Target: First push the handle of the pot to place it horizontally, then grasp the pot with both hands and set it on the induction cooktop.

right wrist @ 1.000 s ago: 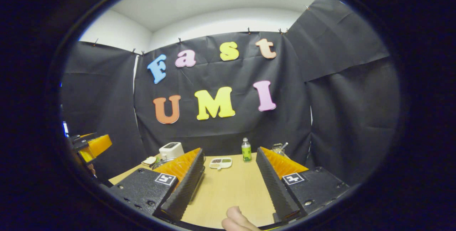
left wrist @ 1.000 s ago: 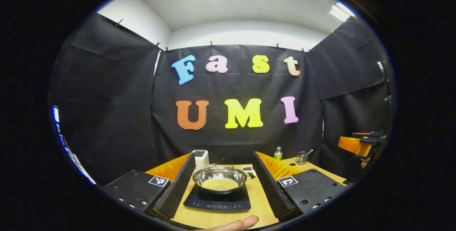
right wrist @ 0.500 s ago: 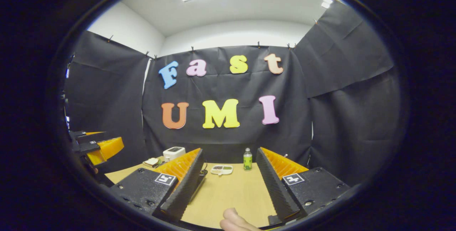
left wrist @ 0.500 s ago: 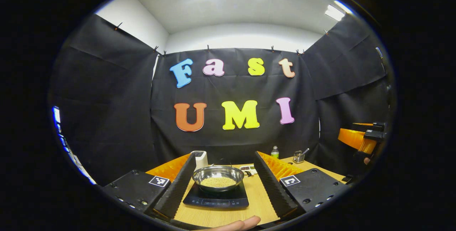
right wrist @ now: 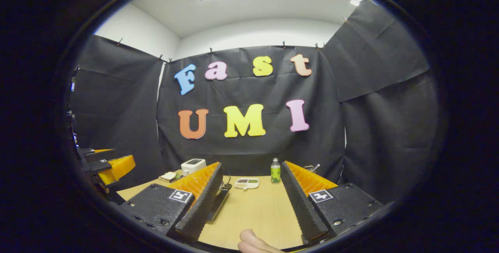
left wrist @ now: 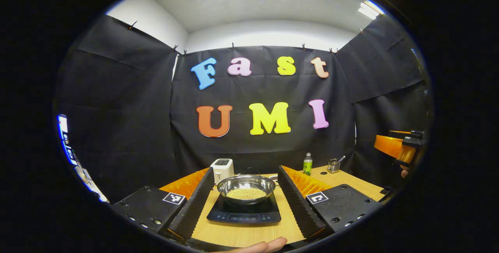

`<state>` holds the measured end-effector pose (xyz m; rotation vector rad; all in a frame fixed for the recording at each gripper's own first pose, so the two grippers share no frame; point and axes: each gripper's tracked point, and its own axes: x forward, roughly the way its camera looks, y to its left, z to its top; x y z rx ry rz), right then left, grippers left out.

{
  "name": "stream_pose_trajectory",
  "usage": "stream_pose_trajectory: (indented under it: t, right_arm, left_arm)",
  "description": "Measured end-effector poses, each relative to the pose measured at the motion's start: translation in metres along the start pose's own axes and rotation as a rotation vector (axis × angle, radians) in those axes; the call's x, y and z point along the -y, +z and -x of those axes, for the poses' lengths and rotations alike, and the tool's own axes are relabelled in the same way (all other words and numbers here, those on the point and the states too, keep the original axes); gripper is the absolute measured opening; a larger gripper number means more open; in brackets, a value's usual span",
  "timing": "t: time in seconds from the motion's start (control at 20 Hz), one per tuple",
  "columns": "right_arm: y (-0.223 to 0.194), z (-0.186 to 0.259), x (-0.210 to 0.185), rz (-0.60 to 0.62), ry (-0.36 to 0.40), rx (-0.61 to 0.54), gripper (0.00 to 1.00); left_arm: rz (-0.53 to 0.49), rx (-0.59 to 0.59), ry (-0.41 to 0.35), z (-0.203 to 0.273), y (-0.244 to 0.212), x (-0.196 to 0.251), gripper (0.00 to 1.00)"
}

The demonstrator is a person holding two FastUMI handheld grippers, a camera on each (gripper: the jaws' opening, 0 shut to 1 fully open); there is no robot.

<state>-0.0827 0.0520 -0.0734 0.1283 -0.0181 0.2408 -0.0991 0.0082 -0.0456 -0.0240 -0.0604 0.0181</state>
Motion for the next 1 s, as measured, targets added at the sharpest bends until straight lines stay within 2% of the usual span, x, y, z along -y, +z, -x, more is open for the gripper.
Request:
stream_pose_trajectory:
  t: [0.5,0.75,1.0]
  right_arm:
    - [-0.010,-0.006,-0.001,0.013,-0.004,-0.010,0.94]
    - [-0.012,-0.006,0.005,0.000,-0.019,-0.018,0.92]
    - [-0.010,-0.008,0.001,-0.016,-0.003,0.000,0.94]
  left_arm:
    - [0.009,-0.028,-0.015,-0.005,-0.010,-0.005,0.97]
    - [0.003,0.005,-0.005,-0.004,-0.007,-0.009,0.97]
    - [0.003,-0.008,-0.001,-0.005,-0.014,-0.012,0.96]
